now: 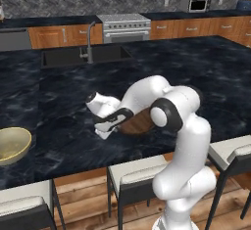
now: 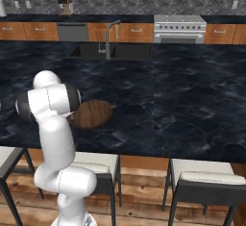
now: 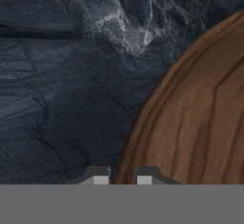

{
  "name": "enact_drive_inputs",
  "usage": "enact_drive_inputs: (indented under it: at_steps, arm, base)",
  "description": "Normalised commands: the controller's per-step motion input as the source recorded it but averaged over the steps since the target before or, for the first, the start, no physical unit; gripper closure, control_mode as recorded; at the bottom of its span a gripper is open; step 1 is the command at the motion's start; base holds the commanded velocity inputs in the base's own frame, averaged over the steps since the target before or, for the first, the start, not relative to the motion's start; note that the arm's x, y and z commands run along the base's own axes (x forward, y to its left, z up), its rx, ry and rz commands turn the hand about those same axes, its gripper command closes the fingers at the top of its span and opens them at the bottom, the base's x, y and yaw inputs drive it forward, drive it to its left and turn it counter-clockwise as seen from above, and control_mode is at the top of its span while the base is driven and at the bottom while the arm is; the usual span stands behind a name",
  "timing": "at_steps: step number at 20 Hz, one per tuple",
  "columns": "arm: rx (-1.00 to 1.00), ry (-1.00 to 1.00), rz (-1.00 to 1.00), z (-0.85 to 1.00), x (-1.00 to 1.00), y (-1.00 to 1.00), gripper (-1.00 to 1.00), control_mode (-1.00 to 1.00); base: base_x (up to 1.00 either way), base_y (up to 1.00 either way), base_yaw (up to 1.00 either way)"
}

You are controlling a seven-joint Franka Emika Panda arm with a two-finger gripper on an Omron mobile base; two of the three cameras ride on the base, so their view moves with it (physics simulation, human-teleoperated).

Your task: Pick up the bowls from the cabinet and place each bowl in front of a stool on the dining counter.

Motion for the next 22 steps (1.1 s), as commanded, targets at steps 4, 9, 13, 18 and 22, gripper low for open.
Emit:
enact_drive_inputs:
  at_steps: [4,9,13,18,22]
  arm:
    - [0.0,0.0,-0.05,-0.22,0.0,0.07,1.0,-1.0]
    - [0.04,0.0,-0.12,-0.08,-0.03,0.0,1.0,-1.0]
    - [0.04,0.0,-0.06,0.0,0.0,0.0,1.0,-1.0]
    - [0.01,-0.01,-0.05,0.0,0.0,0.01,1.0,-1.0]
    - [0.0,-0.02,-0.05,0.0,-0.04,0.0,1.0,-1.0]
  base:
    - [0.0,0.0,0.0]
    - [0.0,0.0,0.0]
    - [0.0,0.0,0.0]
    - [0.0,0.0,0.0]
    - [0.0,0.0,0.0]
